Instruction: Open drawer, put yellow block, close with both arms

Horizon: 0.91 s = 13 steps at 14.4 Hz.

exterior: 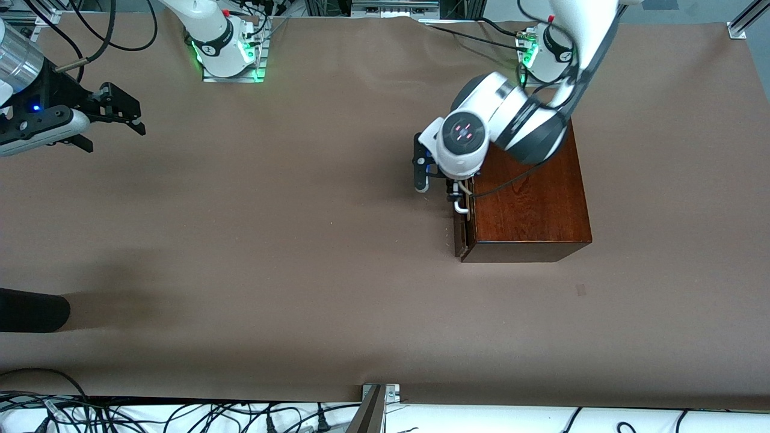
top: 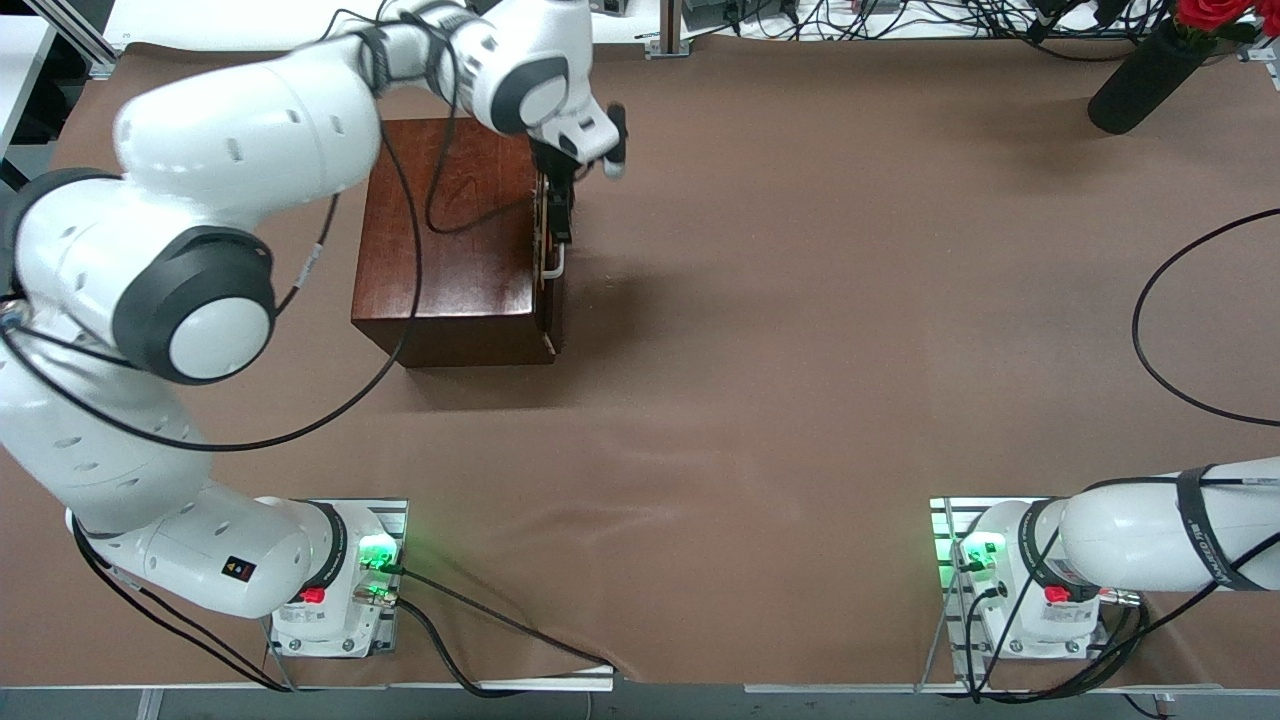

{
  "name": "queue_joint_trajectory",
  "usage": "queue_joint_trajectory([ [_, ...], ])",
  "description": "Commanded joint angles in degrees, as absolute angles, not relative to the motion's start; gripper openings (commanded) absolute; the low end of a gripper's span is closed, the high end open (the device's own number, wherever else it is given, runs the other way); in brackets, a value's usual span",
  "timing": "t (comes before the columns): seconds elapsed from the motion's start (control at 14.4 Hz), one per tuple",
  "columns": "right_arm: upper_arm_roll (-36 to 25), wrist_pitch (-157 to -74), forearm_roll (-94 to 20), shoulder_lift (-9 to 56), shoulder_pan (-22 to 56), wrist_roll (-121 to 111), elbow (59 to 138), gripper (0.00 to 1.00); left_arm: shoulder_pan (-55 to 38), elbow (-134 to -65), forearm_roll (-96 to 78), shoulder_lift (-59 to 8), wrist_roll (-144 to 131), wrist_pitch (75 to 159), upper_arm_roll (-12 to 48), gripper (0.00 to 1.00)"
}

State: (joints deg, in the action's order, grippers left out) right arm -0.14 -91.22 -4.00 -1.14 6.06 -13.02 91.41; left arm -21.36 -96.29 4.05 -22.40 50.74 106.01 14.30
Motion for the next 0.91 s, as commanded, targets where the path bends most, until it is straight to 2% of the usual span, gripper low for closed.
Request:
queue_joint_trajectory([
  [0.0,0.1,-91.2,-4.0,-1.8,5.8,-12.9,91.6,1.0,-19.9,-96.9,4.8,-14.1,50.2,104.3,10.2,1.0],
  [0.14,0.2,-91.0,-3.9,-2.0,5.8,-13.0,91.6,1.0,-17.7,-96.9,3.5,-10.5,46.5,104.3,8.1,1.0],
  [0.63,0.3,-91.6,-3.9,-1.6,5.9,-12.6,91.7,1.0,-5.7,-97.9,3.3,-1.6,15.5,104.1,7.4,1.0],
  [0.84,0.1,-91.2,-3.7,-1.7,5.9,-13.0,91.8,1.0,-5.2,-97.5,1.1,-0.4,11.8,100.1,1.6,1.0],
])
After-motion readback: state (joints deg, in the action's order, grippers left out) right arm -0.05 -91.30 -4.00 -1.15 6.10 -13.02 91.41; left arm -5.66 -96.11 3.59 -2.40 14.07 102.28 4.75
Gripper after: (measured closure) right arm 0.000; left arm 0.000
